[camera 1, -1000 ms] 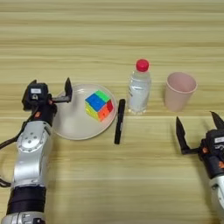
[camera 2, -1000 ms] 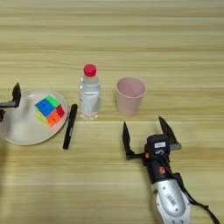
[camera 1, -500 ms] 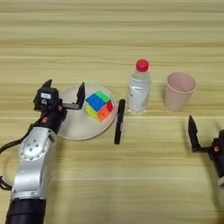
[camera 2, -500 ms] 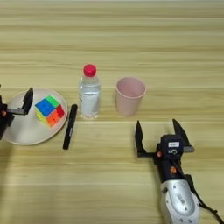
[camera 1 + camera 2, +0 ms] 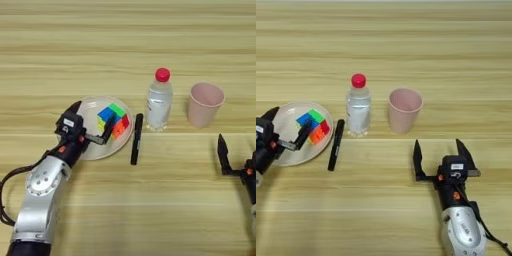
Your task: Move the objects on the table
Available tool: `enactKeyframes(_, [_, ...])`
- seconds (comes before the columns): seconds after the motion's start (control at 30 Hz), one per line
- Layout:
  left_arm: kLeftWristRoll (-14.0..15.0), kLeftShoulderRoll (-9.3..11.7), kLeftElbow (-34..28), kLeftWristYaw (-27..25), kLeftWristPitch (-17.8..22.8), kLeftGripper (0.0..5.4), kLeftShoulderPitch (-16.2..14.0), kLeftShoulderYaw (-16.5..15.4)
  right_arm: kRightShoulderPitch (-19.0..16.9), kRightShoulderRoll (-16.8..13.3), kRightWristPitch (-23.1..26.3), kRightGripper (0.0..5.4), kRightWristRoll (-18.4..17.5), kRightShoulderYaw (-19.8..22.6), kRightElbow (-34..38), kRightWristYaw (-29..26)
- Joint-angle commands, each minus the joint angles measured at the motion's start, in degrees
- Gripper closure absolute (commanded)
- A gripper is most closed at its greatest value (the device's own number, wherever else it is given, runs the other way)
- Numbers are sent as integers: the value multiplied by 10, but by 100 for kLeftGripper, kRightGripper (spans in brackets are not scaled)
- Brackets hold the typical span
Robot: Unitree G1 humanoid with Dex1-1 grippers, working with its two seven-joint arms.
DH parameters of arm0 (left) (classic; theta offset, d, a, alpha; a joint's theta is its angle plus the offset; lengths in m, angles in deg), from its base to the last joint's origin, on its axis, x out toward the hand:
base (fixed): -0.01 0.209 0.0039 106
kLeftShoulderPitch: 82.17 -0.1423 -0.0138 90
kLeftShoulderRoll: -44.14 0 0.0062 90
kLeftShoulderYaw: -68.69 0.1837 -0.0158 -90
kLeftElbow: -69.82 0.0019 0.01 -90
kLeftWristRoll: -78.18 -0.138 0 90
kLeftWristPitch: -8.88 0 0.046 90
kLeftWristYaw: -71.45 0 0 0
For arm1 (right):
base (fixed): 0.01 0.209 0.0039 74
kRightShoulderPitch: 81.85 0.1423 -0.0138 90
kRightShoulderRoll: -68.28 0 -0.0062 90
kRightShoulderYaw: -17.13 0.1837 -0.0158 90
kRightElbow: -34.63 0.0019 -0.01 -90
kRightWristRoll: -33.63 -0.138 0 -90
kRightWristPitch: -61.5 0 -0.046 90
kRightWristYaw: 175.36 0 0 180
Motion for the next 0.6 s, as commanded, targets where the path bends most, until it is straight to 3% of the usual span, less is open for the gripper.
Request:
enactKeyframes(0.03, [0, 7, 13, -14, -10, 0, -2, 6, 5, 4, -3, 3, -12, 5, 1, -8])
enactKeyframes(0.6, [2, 1, 67, -35, -26, 0, 14, 16, 3, 10, -3, 3, -9, 2, -1, -14])
